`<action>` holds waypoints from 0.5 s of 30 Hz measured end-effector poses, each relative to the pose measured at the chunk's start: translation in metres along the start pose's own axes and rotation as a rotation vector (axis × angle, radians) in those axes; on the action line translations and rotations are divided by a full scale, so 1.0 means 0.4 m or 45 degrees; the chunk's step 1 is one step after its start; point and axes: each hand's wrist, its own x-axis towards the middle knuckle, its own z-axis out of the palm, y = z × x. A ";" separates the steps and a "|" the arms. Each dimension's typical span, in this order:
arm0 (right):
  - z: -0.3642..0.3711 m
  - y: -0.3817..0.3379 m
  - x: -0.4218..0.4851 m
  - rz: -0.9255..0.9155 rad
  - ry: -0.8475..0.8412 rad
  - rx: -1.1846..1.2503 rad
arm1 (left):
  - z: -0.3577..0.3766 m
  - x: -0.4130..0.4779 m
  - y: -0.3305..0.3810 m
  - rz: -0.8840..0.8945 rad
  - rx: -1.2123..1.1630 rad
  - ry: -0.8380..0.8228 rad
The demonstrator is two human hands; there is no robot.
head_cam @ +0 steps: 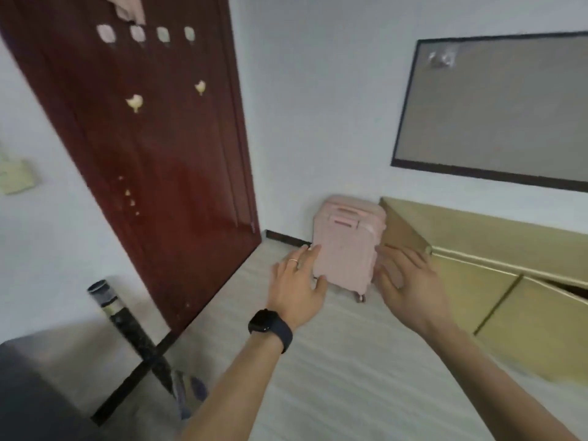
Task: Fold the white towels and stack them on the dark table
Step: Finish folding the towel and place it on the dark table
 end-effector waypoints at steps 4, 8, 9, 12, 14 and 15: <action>-0.213 0.292 0.048 0.174 0.162 -0.122 | 0.165 0.203 0.324 0.239 -0.083 -0.036; -0.369 0.543 0.066 0.330 0.248 -0.197 | 0.337 0.349 0.568 0.421 -0.173 -0.116; -0.404 0.608 0.072 0.372 0.270 -0.218 | 0.384 0.386 0.625 0.449 -0.190 -0.143; -0.483 0.789 0.082 0.511 0.307 -0.264 | 0.520 0.486 0.772 0.549 -0.219 -0.216; -0.526 0.920 0.097 0.582 0.326 -0.289 | 0.619 0.562 0.866 0.601 -0.255 -0.269; -0.543 0.976 0.106 0.609 0.329 -0.297 | 0.662 0.597 0.903 0.631 -0.264 -0.282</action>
